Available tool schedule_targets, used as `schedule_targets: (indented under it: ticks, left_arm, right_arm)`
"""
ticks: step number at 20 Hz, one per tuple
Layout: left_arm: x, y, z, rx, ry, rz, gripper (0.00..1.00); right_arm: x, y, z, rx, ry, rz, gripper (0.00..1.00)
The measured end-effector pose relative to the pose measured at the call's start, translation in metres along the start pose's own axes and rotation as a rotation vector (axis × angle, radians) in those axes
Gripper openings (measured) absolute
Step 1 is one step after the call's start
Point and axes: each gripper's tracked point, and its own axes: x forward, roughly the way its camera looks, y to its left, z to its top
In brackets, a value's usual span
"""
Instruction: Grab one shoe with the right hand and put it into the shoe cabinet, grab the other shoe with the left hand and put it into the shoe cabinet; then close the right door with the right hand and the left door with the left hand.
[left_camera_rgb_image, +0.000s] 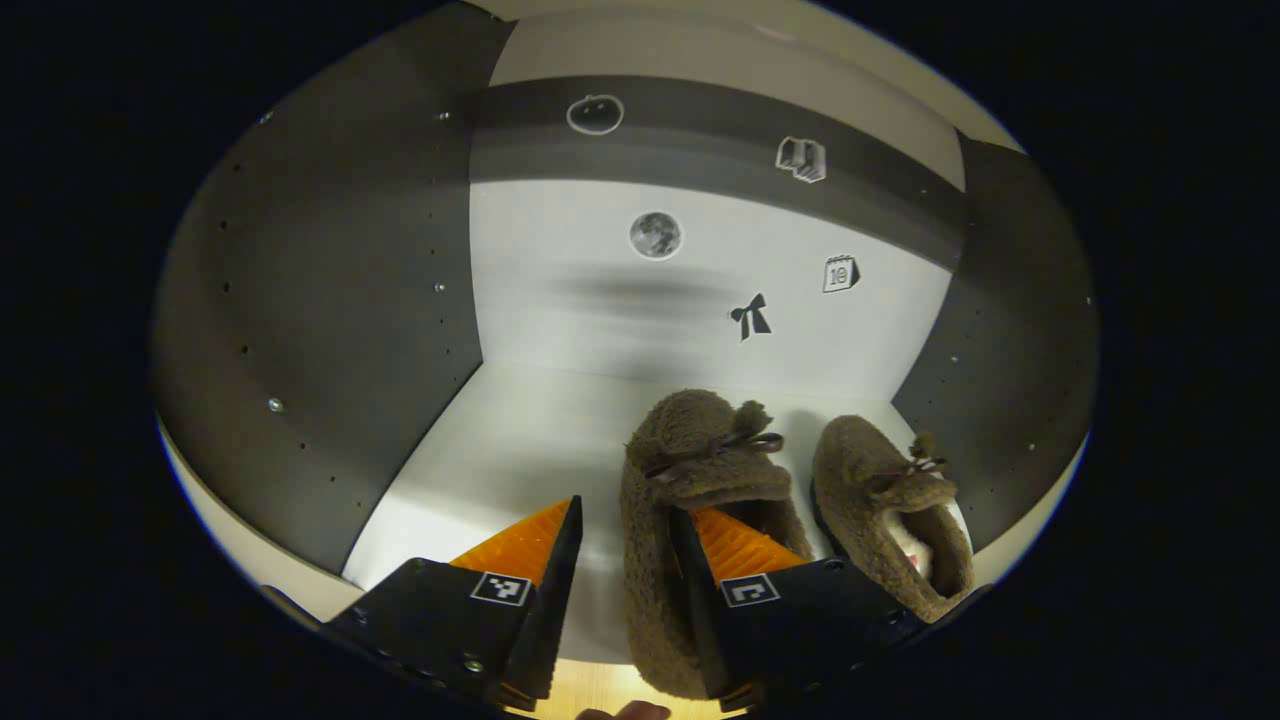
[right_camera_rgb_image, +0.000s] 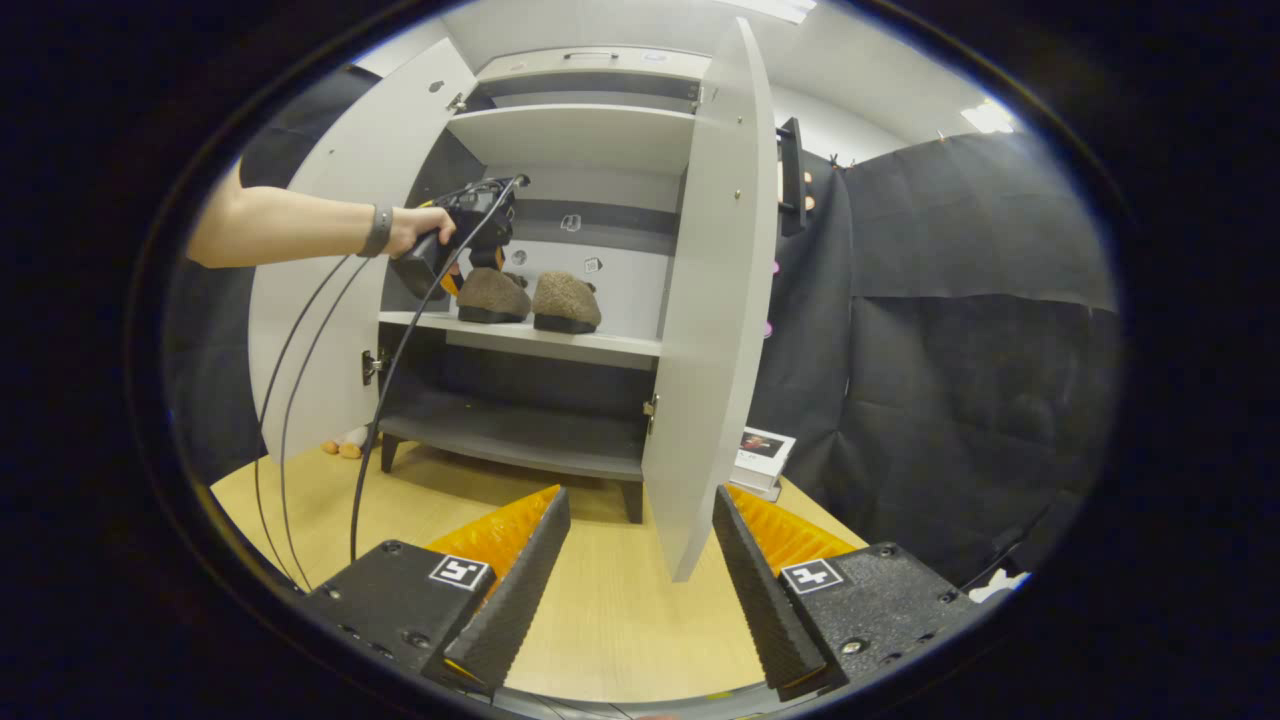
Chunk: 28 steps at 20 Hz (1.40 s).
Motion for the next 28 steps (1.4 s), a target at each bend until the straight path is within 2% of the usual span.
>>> schedule_targets:
  ticks: [1,2,4,6,9,11,13,14,15,16,20,24,28]
  left_arm:
    - [-0.014,0.0,0.004,0.019,-0.03,-0.009,0.46]
    - [-0.03,-0.002,0.008,0.028,-0.065,-0.021,0.62]
    - [-0.068,-0.004,0.01,0.031,-0.142,-0.045,0.66]
    - [-0.102,-0.007,0.003,0.041,-0.215,-0.079,0.92]
    - [-0.146,-0.007,-0.026,0.008,-0.291,-0.128,0.92]
    - [-0.167,-0.004,-0.056,-0.054,-0.323,-0.148,0.9]
    - [-0.183,0.004,-0.09,-0.086,-0.346,-0.137,0.91]
    - [-0.193,0.009,-0.11,-0.083,-0.363,-0.12,0.92]
    - [-0.201,0.014,-0.126,-0.076,-0.38,-0.111,0.91]
    - [-0.208,0.018,-0.14,-0.07,-0.4,-0.097,0.91]
    - [-0.242,0.012,-0.193,-0.037,-0.468,-0.08,0.92]
    - [-0.267,0.002,-0.239,0.059,-0.503,-0.032,0.91]
    - [-0.286,-0.029,-0.275,0.052,-0.493,-0.101,0.91]
  right_arm:
    - [-0.001,0.002,-0.001,0.004,0.002,0.006,0.92]
    - [-0.001,0.004,-0.001,0.004,0.002,0.013,0.92]
    - [-0.001,0.009,0.0,-0.002,-0.001,0.026,0.92]
    - [-0.001,0.014,0.001,-0.002,-0.005,0.043,0.92]
    - [-0.002,0.02,0.007,0.007,-0.017,0.067,0.92]
    - [-0.003,0.023,0.011,0.012,-0.029,0.079,0.92]
    - [-0.005,0.025,0.014,0.01,-0.036,0.092,0.92]
    - [-0.006,0.026,0.015,0.007,-0.038,0.098,0.92]
    - [-0.008,0.027,0.015,0.004,-0.038,0.102,0.96]
    - [-0.008,0.028,0.014,0.003,-0.036,0.107,0.91]
    - [-0.009,0.034,0.011,0.032,-0.012,0.123,0.92]
    - [-0.012,0.037,0.011,0.064,-0.014,0.125,0.92]
    - [-0.014,0.039,0.008,0.091,-0.004,0.134,0.92]
